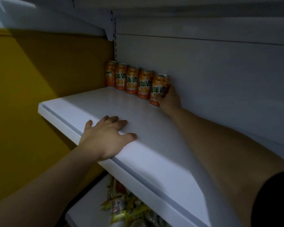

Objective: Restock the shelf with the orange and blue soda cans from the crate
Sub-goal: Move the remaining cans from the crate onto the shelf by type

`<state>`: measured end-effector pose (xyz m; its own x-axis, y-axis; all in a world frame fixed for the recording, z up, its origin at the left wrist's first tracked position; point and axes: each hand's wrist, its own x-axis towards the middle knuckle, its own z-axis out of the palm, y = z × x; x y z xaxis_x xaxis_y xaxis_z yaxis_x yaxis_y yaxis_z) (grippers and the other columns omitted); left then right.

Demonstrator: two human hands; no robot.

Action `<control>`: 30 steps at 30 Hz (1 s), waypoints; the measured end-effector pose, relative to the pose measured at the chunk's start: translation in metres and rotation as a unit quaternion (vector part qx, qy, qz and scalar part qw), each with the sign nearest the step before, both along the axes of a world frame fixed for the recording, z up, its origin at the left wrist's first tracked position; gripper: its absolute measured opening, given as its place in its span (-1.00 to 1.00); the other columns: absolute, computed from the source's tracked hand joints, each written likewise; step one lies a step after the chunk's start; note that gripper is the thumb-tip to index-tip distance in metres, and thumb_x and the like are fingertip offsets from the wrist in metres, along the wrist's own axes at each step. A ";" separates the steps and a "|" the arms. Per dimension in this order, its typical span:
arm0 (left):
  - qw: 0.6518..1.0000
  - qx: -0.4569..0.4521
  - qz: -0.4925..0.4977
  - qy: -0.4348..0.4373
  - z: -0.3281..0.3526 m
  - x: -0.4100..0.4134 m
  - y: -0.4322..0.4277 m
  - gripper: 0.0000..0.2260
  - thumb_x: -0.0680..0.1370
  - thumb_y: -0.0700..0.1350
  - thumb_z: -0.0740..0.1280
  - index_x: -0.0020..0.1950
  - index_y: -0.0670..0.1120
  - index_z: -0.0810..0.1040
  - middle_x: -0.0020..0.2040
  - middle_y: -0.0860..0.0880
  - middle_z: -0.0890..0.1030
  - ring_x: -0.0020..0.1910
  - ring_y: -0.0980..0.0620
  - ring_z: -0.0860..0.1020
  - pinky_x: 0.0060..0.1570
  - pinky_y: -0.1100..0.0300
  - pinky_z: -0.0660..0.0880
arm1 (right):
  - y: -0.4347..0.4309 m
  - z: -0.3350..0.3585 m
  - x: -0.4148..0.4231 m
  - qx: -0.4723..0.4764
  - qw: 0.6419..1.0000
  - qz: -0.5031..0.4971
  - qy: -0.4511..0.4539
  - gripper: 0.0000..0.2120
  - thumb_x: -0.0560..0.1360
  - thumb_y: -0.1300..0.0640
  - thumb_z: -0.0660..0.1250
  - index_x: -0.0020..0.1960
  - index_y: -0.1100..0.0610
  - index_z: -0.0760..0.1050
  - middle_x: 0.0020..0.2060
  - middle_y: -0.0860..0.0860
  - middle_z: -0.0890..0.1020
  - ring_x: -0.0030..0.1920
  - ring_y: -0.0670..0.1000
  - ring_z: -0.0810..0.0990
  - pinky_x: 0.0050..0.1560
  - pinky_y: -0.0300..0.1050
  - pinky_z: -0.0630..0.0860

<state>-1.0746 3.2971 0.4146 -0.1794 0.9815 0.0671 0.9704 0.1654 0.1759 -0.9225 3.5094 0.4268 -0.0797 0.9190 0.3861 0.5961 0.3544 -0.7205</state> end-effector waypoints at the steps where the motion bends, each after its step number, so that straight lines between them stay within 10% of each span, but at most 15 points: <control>1: 1.000 0.002 0.001 -0.002 0.000 0.000 0.000 -0.37 0.47 0.43 -0.04 0.50 0.24 0.10 0.56 0.14 0.06 0.54 0.06 -0.03 0.46 -0.18 -0.12 | 0.003 -0.001 -0.002 0.003 1.000 -0.005 -0.001 -0.42 0.50 0.02 0.40 0.41 0.21 0.30 0.33 0.16 0.48 0.31 0.16 0.47 0.23 -0.04 0.40; 18: 0.997 -0.021 -0.007 -0.073 0.013 0.000 -0.006 -0.42 0.49 0.35 0.12 0.48 0.20 0.21 0.55 0.10 0.12 0.53 0.04 0.01 0.45 -0.18 -0.15 | -0.042 0.022 0.019 -0.085 0.987 0.012 -0.135 -0.30 0.42 -0.27 0.36 0.41 0.09 0.32 0.27 0.15 0.49 0.23 0.18 0.50 0.19 -0.01 0.48; 23: 0.981 -0.035 -0.019 -0.190 0.035 -0.001 -0.046 -0.25 0.33 0.34 0.28 0.46 0.09 0.29 0.51 0.07 0.24 0.43 0.01 0.31 0.44 -0.09 0.18 | -0.107 0.046 0.026 -0.067 0.972 0.081 -0.209 -0.49 0.49 -0.10 0.34 0.37 0.08 0.41 0.24 0.11 0.55 0.18 0.15 0.54 0.03 -0.16 0.41; 30: 0.981 -0.004 0.047 -0.189 0.043 -0.023 -0.156 -0.37 0.46 0.18 0.36 0.47 0.00 0.31 0.49 -0.01 0.29 0.45 -0.01 0.27 0.38 0.15 0.24 | -0.224 0.067 -0.029 -0.081 0.953 0.153 -0.247 -0.32 0.56 -0.16 0.27 0.52 0.19 0.18 0.45 0.13 0.33 0.39 0.17 0.37 0.30 -0.03 0.35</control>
